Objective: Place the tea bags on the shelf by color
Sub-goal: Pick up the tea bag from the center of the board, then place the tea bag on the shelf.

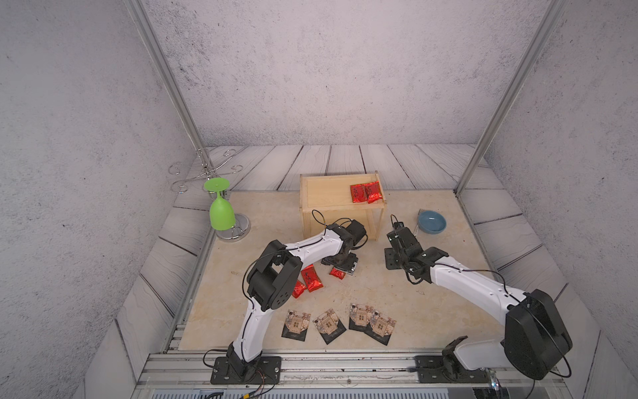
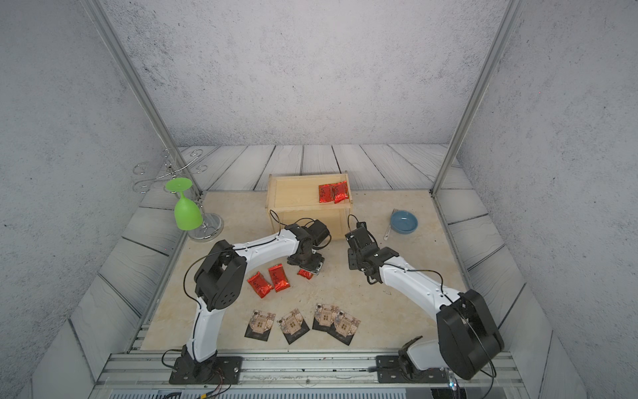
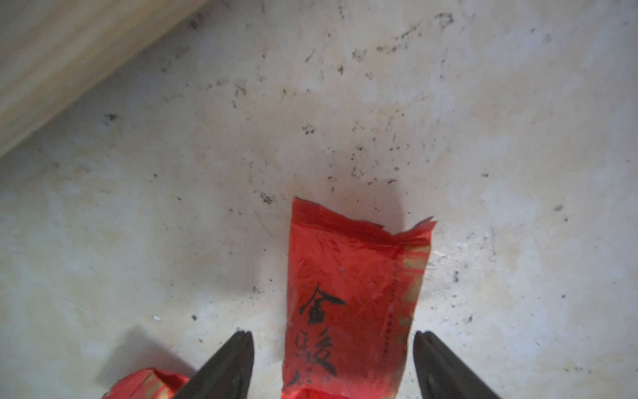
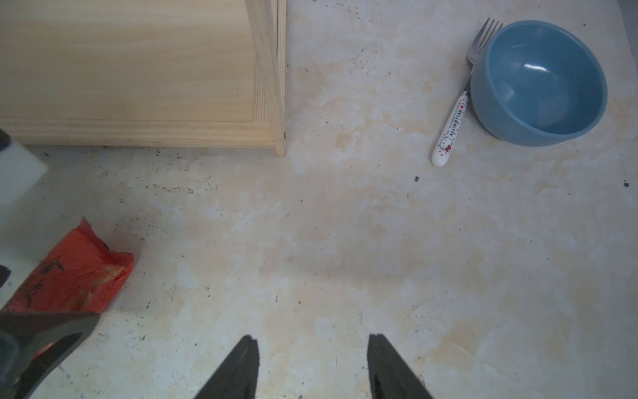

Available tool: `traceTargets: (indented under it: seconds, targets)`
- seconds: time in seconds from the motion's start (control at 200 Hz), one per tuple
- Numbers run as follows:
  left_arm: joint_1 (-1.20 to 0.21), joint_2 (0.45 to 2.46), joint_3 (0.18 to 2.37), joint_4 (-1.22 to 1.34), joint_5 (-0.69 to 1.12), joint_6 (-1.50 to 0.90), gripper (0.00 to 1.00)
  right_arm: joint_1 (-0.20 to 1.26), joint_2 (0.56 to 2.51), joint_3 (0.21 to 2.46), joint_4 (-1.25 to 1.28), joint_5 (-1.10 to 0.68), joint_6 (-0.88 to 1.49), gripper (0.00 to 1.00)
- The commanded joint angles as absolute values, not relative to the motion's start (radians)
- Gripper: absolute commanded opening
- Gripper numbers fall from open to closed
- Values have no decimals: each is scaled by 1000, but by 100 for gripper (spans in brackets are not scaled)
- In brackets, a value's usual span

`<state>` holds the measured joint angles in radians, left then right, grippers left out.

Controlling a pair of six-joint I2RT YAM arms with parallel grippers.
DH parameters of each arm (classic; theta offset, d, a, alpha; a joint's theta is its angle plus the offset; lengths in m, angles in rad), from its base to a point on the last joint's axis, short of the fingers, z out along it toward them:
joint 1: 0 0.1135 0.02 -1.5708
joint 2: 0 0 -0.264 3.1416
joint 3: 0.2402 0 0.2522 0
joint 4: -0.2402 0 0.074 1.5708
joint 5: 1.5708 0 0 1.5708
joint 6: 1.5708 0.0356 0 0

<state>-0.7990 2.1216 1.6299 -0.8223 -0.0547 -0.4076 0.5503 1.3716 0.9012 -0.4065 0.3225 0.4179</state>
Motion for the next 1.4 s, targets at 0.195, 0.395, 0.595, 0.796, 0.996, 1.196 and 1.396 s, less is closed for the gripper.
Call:
traceTargets:
  seconds: [0.195, 0.395, 0.595, 0.796, 0.996, 1.196, 1.396]
  targets:
    - [-800, 2153, 1632, -822, -46, -434, 70, 545, 1344, 896, -405, 314, 422, 55]
    - [-799, 2140, 1630, -827, -52, -444, 64, 542, 1343, 896, -403, 318, 420, 55]
    - [-798, 2095, 1620, -838, -69, -463, 61, 538, 1335, 899, -404, 324, 414, 55]
    - [-796, 2061, 1605, -841, -86, -473, 55, 534, 1314, 899, -409, 331, 409, 55]
    - [-792, 2006, 1592, -869, -98, -494, 53, 532, 1288, 891, -411, 341, 403, 55]
    - [-789, 1840, 1634, -965, -126, -527, 51, 529, 1271, 893, -411, 347, 400, 55]
    - [-739, 1726, 1769, -1028, -151, -520, 51, 528, 1262, 898, -394, 322, 407, 55]
